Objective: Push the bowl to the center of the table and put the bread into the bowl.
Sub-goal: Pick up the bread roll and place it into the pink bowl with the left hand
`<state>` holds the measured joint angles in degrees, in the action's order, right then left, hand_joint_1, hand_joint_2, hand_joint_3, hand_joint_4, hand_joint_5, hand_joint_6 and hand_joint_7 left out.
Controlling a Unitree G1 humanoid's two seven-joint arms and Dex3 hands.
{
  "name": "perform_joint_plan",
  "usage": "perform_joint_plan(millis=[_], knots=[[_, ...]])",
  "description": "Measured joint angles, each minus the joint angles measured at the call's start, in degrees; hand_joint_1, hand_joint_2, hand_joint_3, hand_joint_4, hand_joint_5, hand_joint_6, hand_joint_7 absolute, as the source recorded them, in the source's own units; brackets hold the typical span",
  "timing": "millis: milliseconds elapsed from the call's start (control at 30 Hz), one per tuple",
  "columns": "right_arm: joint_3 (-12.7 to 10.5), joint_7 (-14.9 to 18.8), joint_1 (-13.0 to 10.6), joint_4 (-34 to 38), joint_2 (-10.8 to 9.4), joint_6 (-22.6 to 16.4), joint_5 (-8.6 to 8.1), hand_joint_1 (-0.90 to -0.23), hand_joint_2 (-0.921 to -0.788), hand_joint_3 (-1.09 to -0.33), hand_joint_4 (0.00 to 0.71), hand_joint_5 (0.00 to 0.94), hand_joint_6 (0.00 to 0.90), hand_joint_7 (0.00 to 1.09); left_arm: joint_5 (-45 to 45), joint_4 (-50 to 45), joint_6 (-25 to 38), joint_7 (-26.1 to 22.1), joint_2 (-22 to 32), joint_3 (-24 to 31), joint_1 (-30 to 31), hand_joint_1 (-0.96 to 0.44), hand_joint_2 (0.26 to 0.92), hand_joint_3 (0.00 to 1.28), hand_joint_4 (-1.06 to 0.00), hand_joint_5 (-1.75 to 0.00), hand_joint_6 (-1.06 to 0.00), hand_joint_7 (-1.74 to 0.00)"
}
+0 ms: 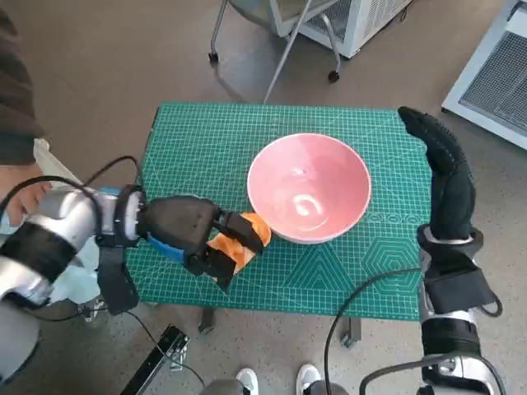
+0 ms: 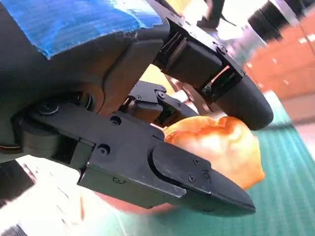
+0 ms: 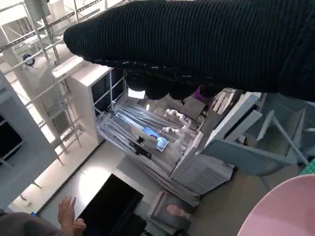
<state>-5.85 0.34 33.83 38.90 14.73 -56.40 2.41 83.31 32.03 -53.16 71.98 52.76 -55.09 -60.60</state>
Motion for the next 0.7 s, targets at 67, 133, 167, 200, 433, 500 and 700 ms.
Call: perform_joint_plan(millis=[67,133,167,200,433,500,700], knots=[[-0.01,-0.01,-0.01,-0.01,0.03,0.07,0.04,-0.567,-0.921,-0.747,0.335,0.0,0.088,0.75,-1.33,-2.35,-0.6,-0.53,1.6,2.36,0.92,0.0,0.828,0.01,-1.03,-0.64,-0.85,-1.04],[0.0,-0.01,0.0,-0.04,0.04,0.15,0.13,-0.564,-0.921,-0.749,0.334,0.0,0.087,0.76,-2.54,-4.65,-1.07,-1.13,3.12,4.8,1.82,0.0,0.828,0.01,-1.05,-0.63,-0.84,-1.05],[0.0,-0.01,-0.01,-0.05,0.04,0.15,0.16,-0.562,-0.921,-0.749,0.334,0.0,0.086,0.76,-3.07,-5.73,-1.22,-1.35,3.73,5.92,2.27,0.0,0.828,0.01,-1.05,-0.62,-0.84,-1.06],[-0.01,-0.02,-0.01,-0.05,0.05,0.18,0.16,-0.562,-0.921,-0.75,0.333,0.0,0.086,0.76,-3.41,-6.55,-1.35,-1.48,4.27,6.88,2.64,0.0,0.828,0.01,-1.05,-0.62,-0.83,-1.06],[0.0,-0.03,0.0,-0.06,0.08,0.26,0.21,-0.551,-0.921,-0.75,0.333,0.0,0.083,0.77,-5.36,-12.3,-2.24,-2.53,6.98,14.46,4.87,0.0,0.83,0.01,-1.05,-0.59,-0.83,-1.09],[0.0,-0.06,0.0,-0.05,0.07,0.26,0.28,-0.55,-0.921,-0.75,0.333,0.0,0.083,0.77,-5.82,-13.43,-2.74,-2.79,7.33,16.3,5.13,0.0,0.834,0.01,-1.05,-0.6,-0.82,-1.1],[0.01,-0.24,0.0,-0.06,0.05,0.26,1.19,-0.558,-0.921,-0.749,0.333,0.0,0.076,0.77,-7.98,-14.73,-3.81,-4.84,6.67,21.02,5.03,0.0,0.843,0.01,-1.02,-0.67,-0.79,-1.1]])
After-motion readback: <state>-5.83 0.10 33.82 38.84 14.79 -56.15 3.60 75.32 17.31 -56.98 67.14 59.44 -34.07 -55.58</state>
